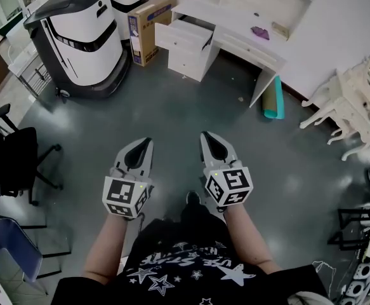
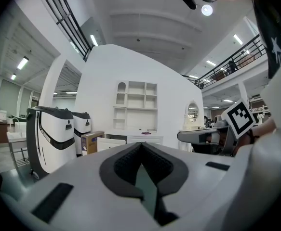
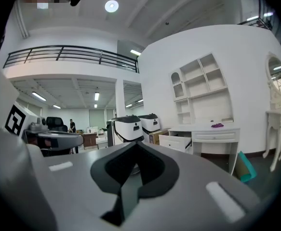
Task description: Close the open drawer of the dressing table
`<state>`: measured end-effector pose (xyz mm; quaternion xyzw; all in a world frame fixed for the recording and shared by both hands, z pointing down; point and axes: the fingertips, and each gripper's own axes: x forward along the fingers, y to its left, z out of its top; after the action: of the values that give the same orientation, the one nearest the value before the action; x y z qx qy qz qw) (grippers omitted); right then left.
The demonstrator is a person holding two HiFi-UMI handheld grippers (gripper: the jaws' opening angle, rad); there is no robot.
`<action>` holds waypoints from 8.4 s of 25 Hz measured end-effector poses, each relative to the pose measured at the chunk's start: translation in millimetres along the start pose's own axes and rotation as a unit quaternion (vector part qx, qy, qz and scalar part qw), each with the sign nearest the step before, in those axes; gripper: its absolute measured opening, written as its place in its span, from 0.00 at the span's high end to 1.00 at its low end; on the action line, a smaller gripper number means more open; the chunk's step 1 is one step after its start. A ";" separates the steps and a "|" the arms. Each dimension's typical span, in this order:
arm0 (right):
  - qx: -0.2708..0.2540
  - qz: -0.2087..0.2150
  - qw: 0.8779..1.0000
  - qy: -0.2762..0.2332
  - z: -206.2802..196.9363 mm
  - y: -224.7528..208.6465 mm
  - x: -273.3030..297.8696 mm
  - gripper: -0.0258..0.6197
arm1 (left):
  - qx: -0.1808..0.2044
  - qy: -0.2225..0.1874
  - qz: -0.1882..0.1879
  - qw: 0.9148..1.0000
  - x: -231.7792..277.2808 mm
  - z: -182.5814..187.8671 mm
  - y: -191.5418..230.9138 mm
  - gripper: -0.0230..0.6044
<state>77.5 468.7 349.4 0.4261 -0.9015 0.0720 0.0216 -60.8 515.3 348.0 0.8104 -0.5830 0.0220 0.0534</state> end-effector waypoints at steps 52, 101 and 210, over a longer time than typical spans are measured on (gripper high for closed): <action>0.076 0.019 0.997 0.014 20.4 -225.0 274.3 0.96 | -0.034 0.046 0.055 0.997 282.0 9.7 136.9 0.95; 0.097 -0.142 0.981 0.087 -1.4 -335.6 535.2 0.96 | -0.013 0.099 -0.110 0.989 567.0 -9.0 346.7 0.95; 0.168 -0.074 0.954 0.236 -129.0 -608.2 747.6 0.96 | 0.013 0.431 -0.062 0.900 1050.9 -225.7 379.5 0.83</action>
<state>68.5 -465.3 619.8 0.4603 -0.8114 0.3190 0.1671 -78.7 -569.3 698.3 0.7568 -0.4513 0.3732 0.2903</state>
